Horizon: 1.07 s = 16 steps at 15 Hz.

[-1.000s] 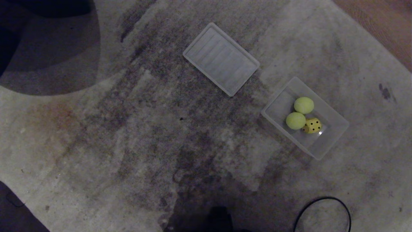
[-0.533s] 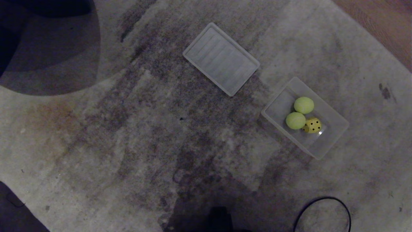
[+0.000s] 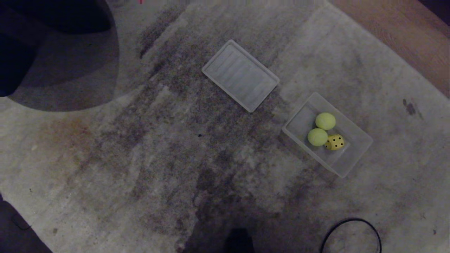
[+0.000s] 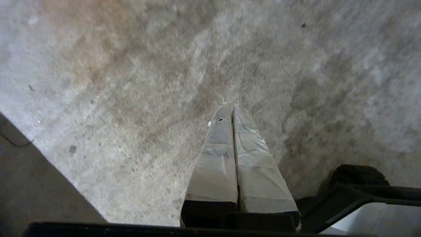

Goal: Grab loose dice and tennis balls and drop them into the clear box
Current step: Pick up toys out of the box

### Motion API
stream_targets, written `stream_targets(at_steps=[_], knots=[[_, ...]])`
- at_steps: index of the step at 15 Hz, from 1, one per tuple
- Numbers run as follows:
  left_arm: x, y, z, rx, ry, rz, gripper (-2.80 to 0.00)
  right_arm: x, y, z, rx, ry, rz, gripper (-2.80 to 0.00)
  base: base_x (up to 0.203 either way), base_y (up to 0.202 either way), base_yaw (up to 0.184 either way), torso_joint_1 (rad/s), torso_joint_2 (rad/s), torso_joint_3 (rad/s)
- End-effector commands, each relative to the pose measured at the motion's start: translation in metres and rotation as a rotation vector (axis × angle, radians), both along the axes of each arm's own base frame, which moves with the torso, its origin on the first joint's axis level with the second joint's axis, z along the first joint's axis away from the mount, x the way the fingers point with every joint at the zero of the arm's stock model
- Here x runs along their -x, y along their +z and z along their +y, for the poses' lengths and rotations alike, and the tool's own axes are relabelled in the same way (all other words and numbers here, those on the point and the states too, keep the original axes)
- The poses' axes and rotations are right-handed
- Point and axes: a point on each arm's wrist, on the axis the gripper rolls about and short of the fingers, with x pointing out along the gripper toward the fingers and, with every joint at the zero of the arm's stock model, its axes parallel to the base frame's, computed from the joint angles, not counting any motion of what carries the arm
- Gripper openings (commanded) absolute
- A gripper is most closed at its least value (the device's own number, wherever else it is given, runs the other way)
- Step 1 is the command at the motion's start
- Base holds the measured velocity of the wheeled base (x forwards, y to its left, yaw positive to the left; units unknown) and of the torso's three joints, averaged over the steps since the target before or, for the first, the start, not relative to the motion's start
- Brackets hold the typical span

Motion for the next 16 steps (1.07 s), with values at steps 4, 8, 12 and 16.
stream_targets(at_steps=[4, 8, 12, 16], knots=[[-0.0002, -0.0004, 0.0001, 0.009, 0.004, 0.003, -2.80, -0.0003, -0.0001, 0.0000, 0.002, 0.001, 0.005, -2.80, 0.000, 0.000, 0.000, 0.003, 0.01, 0.203], [-0.0002, -0.0001, 0.0003, 0.018, 0.011, -0.001, -2.80, -0.0003, -0.0001, 0.0000, 0.002, 0.001, 0.005, -2.80, 0.000, 0.000, 0.000, 0.004, 0.00, 0.201], [-0.0002, -0.0001, 0.0003, 0.017, 0.011, -0.001, -2.80, -0.0003, -0.0001, 0.0000, 0.004, 0.001, 0.005, -2.80, 0.000, 0.000, 0.000, 0.002, 0.00, 0.203], [-0.0002, -0.0001, 0.0003, 0.017, 0.011, -0.001, -2.80, -0.0003, -0.0001, 0.0000, 0.004, 0.001, 0.005, -2.80, 0.000, 0.000, 0.000, 0.002, 0.00, 0.202]])
